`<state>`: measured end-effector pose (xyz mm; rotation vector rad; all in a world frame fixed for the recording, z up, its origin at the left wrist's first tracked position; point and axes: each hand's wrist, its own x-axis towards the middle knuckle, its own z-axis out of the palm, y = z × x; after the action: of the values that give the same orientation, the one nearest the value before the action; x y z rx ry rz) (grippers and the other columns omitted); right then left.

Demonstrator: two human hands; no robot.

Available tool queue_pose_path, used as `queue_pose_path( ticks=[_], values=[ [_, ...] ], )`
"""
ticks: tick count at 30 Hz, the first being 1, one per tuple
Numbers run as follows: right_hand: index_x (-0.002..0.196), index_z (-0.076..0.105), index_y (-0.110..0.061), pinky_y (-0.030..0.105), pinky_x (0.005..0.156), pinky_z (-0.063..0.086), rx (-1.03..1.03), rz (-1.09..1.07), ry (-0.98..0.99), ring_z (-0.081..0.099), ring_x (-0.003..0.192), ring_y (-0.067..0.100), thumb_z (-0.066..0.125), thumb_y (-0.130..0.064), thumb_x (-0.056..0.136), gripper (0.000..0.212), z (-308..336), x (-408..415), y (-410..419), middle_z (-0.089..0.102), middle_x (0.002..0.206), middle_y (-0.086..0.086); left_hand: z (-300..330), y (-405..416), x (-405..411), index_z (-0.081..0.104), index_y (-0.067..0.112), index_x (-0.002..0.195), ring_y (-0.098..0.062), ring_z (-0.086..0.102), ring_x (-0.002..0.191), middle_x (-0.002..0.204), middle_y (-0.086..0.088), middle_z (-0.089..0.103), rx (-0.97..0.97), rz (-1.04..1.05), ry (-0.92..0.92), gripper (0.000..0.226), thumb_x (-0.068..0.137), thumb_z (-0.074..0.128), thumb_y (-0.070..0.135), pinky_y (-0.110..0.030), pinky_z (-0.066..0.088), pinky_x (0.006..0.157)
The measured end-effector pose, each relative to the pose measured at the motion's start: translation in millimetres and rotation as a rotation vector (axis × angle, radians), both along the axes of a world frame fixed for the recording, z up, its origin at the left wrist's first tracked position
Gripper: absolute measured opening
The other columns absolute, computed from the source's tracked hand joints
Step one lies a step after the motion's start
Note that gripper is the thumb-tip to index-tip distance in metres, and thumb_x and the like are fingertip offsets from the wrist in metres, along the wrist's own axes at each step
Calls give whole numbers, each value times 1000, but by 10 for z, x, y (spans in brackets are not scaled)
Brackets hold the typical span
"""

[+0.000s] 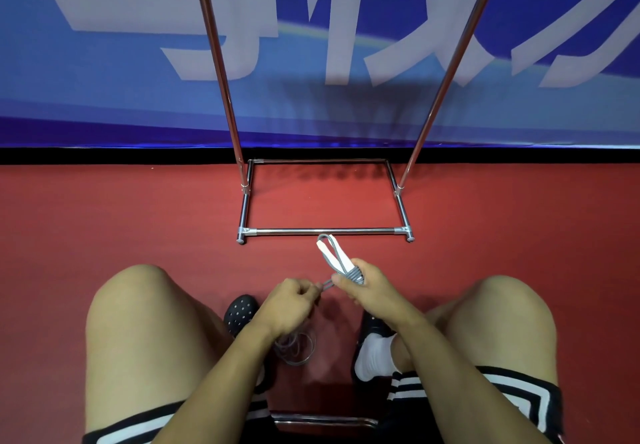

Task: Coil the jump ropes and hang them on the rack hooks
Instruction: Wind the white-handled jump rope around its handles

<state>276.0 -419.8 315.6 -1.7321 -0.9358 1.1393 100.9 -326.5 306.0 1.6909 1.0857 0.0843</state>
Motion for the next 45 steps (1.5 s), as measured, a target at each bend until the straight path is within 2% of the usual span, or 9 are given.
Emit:
queue_pose_path(
  ticks=[5, 9, 14, 19, 25, 28, 31, 37, 45],
  values=[
    [99, 68, -17, 27, 59, 42, -70, -105, 212, 54, 65, 15, 46, -31, 108, 27, 32, -6, 24, 60, 69, -3, 30, -28, 19, 71, 21, 80, -6, 47, 49, 58, 10, 61, 115, 67, -71, 28, 100, 61, 39, -30, 41, 59],
    [111, 70, -13, 26, 64, 46, -58, -67, 230, 55, 68, 11, 51, -29, 107, 25, 19, -6, 2, 61, 76, -3, 63, -47, 11, 75, 28, 92, 1, 47, 49, 51, 22, 54, 177, 42, -73, 18, 98, 64, 40, -24, 38, 57],
    [126, 66, -12, 23, 74, 50, -20, -28, 206, 58, 79, 12, 57, -22, 105, 25, 18, -21, 3, 72, 109, 19, 62, -59, 13, 68, 22, 78, -9, 46, 47, 51, 10, 52, 240, 62, -57, 28, 97, 65, 41, -32, 40, 55],
    [130, 61, -14, 21, 91, 53, 4, -26, 241, 71, 101, 11, 70, -11, 96, 35, 28, -74, 14, 75, 114, 5, 88, -101, 32, 63, 24, 69, -12, 51, 50, 54, 8, 55, 182, 82, -93, 35, 98, 63, 43, -33, 45, 57],
    [117, 72, -18, 40, 100, 56, -43, -30, 211, 73, 107, 24, 88, -12, 77, 44, 0, -45, 10, 78, 109, 5, 176, -129, 38, 65, 17, 66, -9, 47, 45, 49, 5, 56, 152, 71, -91, 47, 104, 50, 41, -34, 42, 57],
    [107, 74, -14, 43, 91, 58, -77, -13, 184, 75, 95, 28, 93, -19, 63, 49, 21, -41, -1, 78, 98, 9, 191, -148, 43, 67, 19, 69, -8, 48, 48, 56, 3, 62, 162, 45, -93, 48, 104, 49, 45, -36, 43, 60],
    [99, 67, -11, 35, 74, 55, -135, -18, 159, 68, 74, 12, 91, -22, 55, 52, 53, -86, 0, 73, 79, -2, 213, -165, 60, 65, 17, 70, -10, 46, 48, 48, 10, 55, 164, 16, -101, 48, 105, 47, 45, -35, 42, 60],
    [93, 64, -14, 47, 83, 52, -70, 58, 287, 61, 82, 21, 75, -5, 73, 25, 60, -136, -8, 64, 84, 7, 230, -171, 57, 60, 10, 75, -12, 40, 53, 49, 12, 48, 206, -15, -124, 50, 107, 43, 45, -39, 42, 63],
    [103, 64, 10, 46, 89, 56, -77, 59, 370, 66, 87, 24, 70, 9, 82, 22, 125, -149, -49, 68, 89, 13, 227, -111, 57, 59, 8, 69, -24, 57, 60, 60, -5, 64, 205, -24, -77, 62, 106, 36, 53, -42, 51, 72]
  ],
)
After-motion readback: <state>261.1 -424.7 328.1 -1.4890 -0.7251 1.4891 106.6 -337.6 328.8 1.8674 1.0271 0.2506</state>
